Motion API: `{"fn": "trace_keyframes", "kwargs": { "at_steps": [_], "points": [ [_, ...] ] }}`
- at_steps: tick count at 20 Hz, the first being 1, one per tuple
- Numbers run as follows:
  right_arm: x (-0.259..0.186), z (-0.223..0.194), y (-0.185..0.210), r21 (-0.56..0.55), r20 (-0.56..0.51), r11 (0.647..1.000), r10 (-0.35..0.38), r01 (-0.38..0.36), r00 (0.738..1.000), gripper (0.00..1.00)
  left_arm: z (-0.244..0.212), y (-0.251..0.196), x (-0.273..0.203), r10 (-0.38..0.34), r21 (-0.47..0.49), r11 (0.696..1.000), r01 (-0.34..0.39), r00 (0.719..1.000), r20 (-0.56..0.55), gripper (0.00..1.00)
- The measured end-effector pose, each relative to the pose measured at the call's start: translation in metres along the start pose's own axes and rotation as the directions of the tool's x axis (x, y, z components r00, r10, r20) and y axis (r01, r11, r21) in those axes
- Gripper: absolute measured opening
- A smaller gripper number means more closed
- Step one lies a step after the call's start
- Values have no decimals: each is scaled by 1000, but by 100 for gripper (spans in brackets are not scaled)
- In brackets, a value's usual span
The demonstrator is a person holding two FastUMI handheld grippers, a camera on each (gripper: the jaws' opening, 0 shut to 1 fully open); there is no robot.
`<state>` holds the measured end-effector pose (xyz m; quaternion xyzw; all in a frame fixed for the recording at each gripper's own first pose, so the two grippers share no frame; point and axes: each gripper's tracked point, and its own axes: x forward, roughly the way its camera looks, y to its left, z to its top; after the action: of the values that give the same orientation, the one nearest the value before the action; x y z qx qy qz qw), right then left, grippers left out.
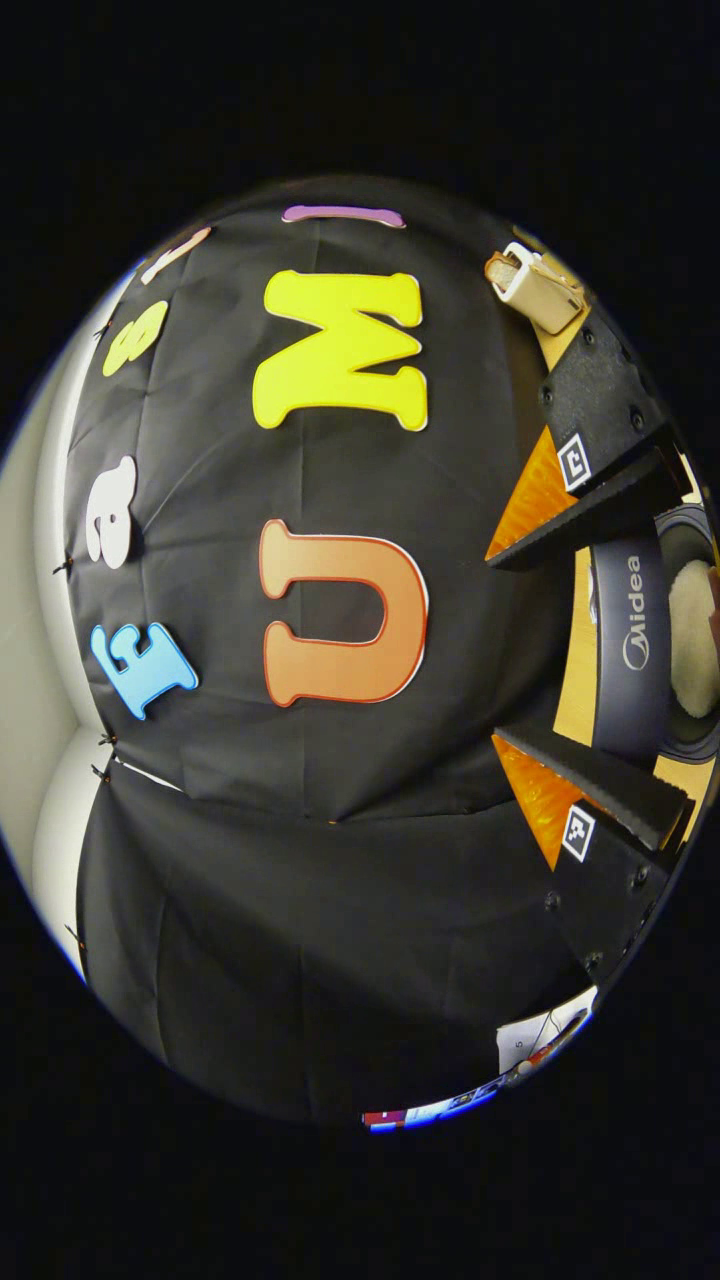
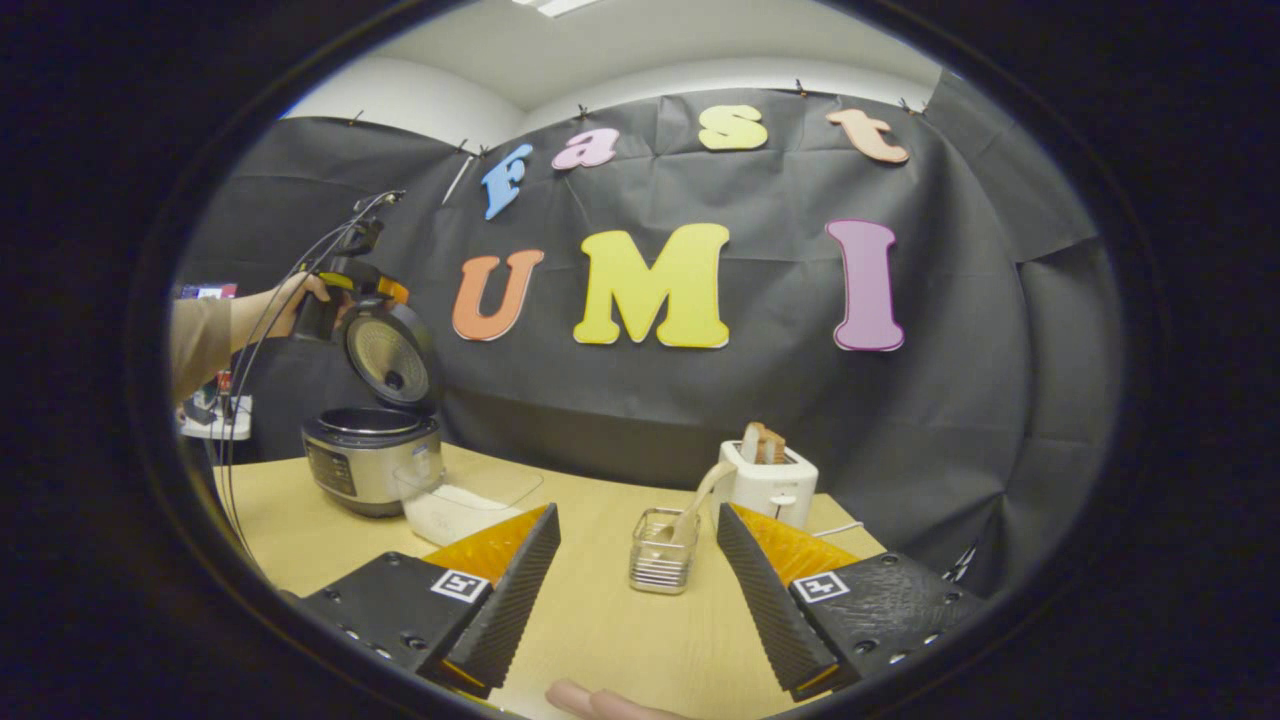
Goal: Close the left gripper, press the button to open the rice cooker; take a wooden spoon from the chopstick holder with the right hand, scoop a spoonful of rice and pour it into the rice cooker, then put the wooden spoon back into the chopstick holder.
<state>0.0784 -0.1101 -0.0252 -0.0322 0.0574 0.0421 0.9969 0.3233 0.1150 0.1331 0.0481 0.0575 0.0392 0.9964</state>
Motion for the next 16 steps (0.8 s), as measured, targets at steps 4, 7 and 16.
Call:
{"fn": "trace_keyframes", "kwargs": {
  "at_steps": [4, 7, 16],
  "points": [
    [-16, -3, 14, 15, -5, 1000, 21, -21, 1000, 94, -44, -8, -29, -50, 27, 998, 52, 996, -73, 96],
    [-27, -11, 25, 51, -5, 998, 24, -24, 1000, 94, -78, -17, -46, -56, 57, 996, 61, 994, -97, 96],
    [-55, -30, 33, 94, -37, 996, -9, 13, 999, 94, -137, -31, -60, -67, 28, 997, 71, 990, -126, 92]
  ]
}}
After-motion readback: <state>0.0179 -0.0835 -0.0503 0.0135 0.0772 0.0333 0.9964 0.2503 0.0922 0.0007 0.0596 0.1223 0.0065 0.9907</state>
